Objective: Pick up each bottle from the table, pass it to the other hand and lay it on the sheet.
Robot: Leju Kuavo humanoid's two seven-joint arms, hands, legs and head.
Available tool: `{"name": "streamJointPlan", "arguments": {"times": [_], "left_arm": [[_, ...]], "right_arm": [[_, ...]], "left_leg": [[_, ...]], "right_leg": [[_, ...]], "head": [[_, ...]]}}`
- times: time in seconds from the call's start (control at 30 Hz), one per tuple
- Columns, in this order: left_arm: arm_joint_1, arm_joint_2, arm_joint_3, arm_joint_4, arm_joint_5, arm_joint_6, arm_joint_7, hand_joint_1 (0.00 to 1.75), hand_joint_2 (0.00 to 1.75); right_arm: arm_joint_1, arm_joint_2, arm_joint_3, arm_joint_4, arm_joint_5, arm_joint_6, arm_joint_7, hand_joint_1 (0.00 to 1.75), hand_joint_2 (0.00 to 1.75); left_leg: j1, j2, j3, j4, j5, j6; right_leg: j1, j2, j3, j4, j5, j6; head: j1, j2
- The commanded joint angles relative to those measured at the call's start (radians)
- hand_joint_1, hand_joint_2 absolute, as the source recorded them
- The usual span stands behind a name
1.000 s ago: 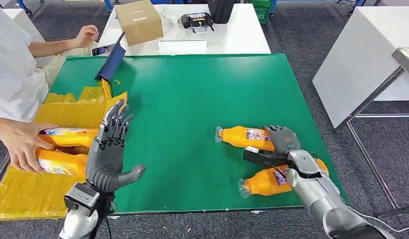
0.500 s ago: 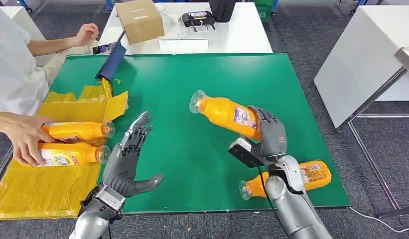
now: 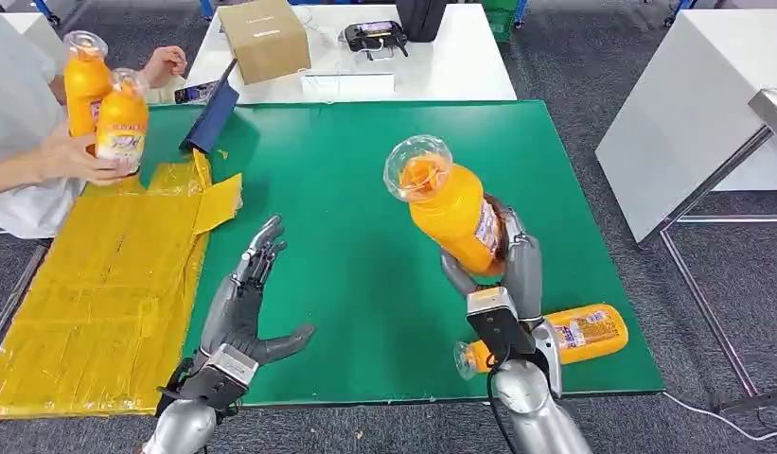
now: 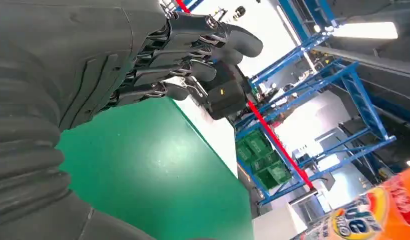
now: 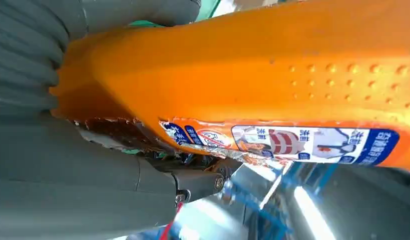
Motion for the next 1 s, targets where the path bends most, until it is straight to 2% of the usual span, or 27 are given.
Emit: {"name": "streamJointPlan", "arguments": {"times": [0.03, 0.17, 0.33, 0.57, 0.93, 0.97, 1.0], "left_arm": [[-0.049, -0.013, 0.024, 0.067, 0.047, 0.034, -0.013, 0.0, 1.75], [-0.062, -0.02, 0.012, 0.075, 0.082, 0.03, -0.033, 0.0, 1.75], [-0.106, -0.018, -0.065, 0.08, 0.109, -0.015, -0.048, 0.0, 1.75], [-0.127, -0.016, -0.117, 0.09, 0.118, -0.031, -0.043, 0.0, 1.75], [-0.131, -0.02, -0.156, 0.092, 0.137, -0.053, -0.055, 0.0, 1.75], [-0.129, -0.025, -0.151, 0.092, 0.14, -0.044, -0.056, 1.75, 1.75], [-0.129, -0.027, -0.149, 0.093, 0.141, -0.039, -0.057, 1.75, 1.75]], "right_arm": [[-0.052, 0.08, 0.254, 0.183, -0.144, 0.202, -0.021, 1.75, 1.75], [-0.098, 0.09, 0.351, 0.26, -0.159, 0.249, -0.029, 1.75, 1.75], [-0.196, 0.095, 0.435, 0.419, -0.05, 0.216, -0.002, 1.75, 1.75], [-0.213, 0.111, 0.479, 0.445, 0.001, 0.199, -0.009, 1.75, 1.75], [-0.232, 0.105, 0.473, 0.478, -0.003, 0.192, 0.003, 1.75, 1.75], [-0.231, 0.105, 0.474, 0.478, -0.003, 0.193, 0.002, 1.75, 1.75], [-0.226, 0.106, 0.473, 0.473, -0.003, 0.192, 0.001, 1.75, 1.75]], "left_leg": [[0.002, 0.001, 0.007, 0.0, -0.003, -0.002], [0.002, 0.001, 0.006, 0.0, -0.002, -0.002], [0.003, 0.001, 0.008, 0.0, -0.003, -0.002], [0.002, -0.002, 0.005, 0.0, -0.001, -0.001], [0.002, -0.003, 0.006, 0.0, -0.002, -0.001], [0.003, -0.002, 0.006, 0.0, -0.002, -0.001], [0.001, -0.001, 0.003, 0.0, 0.0, -0.001]], "right_leg": [[0.001, 0.008, 0.007, -0.001, -0.001, -0.002], [0.001, 0.007, 0.005, -0.001, -0.001, -0.003], [0.002, 0.008, 0.008, -0.002, -0.002, -0.002], [0.001, 0.003, 0.006, -0.001, -0.001, -0.002], [0.001, 0.003, 0.006, -0.001, -0.002, -0.002], [0.002, 0.003, 0.006, -0.001, -0.002, -0.002], [0.001, 0.002, 0.003, -0.001, -0.001, -0.001]], "head": [[0.0, 0.0], [0.0, 0.0], [0.0, 0.0], [0.0, 0.0], [0.0, 0.0], [0.0, 0.0], [0.0, 0.0]]}}
